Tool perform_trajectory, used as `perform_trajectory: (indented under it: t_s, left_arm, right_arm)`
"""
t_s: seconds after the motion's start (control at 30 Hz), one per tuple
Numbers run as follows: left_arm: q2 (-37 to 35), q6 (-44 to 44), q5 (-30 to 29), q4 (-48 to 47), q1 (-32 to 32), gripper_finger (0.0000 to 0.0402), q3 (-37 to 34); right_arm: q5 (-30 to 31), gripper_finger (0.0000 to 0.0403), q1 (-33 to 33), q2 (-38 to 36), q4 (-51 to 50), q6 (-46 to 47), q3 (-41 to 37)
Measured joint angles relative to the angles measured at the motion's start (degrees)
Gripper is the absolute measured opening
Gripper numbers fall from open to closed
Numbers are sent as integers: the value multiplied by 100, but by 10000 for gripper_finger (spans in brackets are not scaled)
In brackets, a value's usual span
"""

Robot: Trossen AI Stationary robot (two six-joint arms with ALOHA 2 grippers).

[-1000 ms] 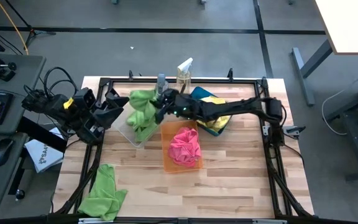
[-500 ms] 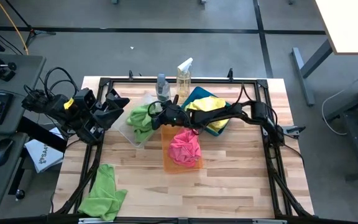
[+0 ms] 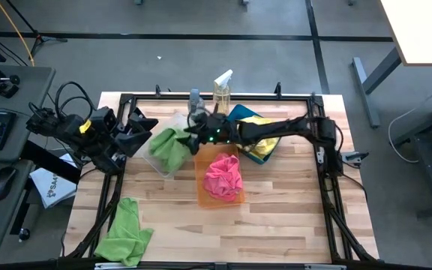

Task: Sort microfiber towel by color & place in baskets
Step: Put the green towel into the transparent bin

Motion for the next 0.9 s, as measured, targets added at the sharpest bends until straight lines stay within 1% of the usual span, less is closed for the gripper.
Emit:
perform_trajectory:
  t_s: [0.17,0.23,0.27,0.33,0.37,0.43,0.5,0.53,0.57,0.6,0.63,0.7,0.77,0.83,0.87,0.9]
  left_arm:
    - [1,-60,-354,-647,0,205,0]
    - [15,-265,-518,-1082,2,205,0]
    - [36,-411,-635,-1364,0,205,0]
    - [150,-784,-860,-1943,0,205,0]
    - [235,-994,-966,-2283,2,205,0]
    - [471,-1384,-1124,-2848,18,205,0]
    - [760,-1849,-1262,-3381,95,205,0]
    - [921,-2160,-1303,-3619,168,203,0]
    - [1079,-2460,-1302,-3876,263,200,0]
    - [1232,-2704,-1224,-4163,380,194,0]
    - [1363,-2892,-1031,-4463,532,186,0]
    - [1577,-3248,-434,-5204,941,161,0]
    - [1728,-3473,159,-6084,1413,123,0]
    - [1843,-3395,434,-6931,1858,71,-2]
    - [1893,-3272,461,-7273,2052,42,-2]
    - [1926,-3125,475,-7572,2226,22,-3]
  right_arm:
    - [-13,315,-109,-745,-1038,-882,0]
    - [24,303,-101,-1177,-1678,-1278,0]
    - [130,290,-69,-1407,-2108,-1462,2]
    - [537,250,38,-1857,-3096,-1844,4]
    - [799,220,124,-2060,-3609,-2017,4]
    - [1256,147,303,-2445,-4620,-2208,4]
    - [1599,59,497,-2832,-5469,-2227,4]
    - [1727,30,596,-3015,-5840,-2180,4]
    - [1858,18,698,-3185,-6163,-2100,4]
    - [2056,22,801,-3335,-6458,-1909,4]
    - [2285,29,920,-3474,-6735,-1681,4]
    - [2764,32,1159,-3755,-7266,-1245,0]
    - [3186,21,1415,-4026,-7728,-705,0]
    - [3494,6,1687,-4246,-8176,-118,0]
    - [3622,4,1841,-4326,-8363,160,0]
    - [3763,6,1993,-4404,-8547,470,0]
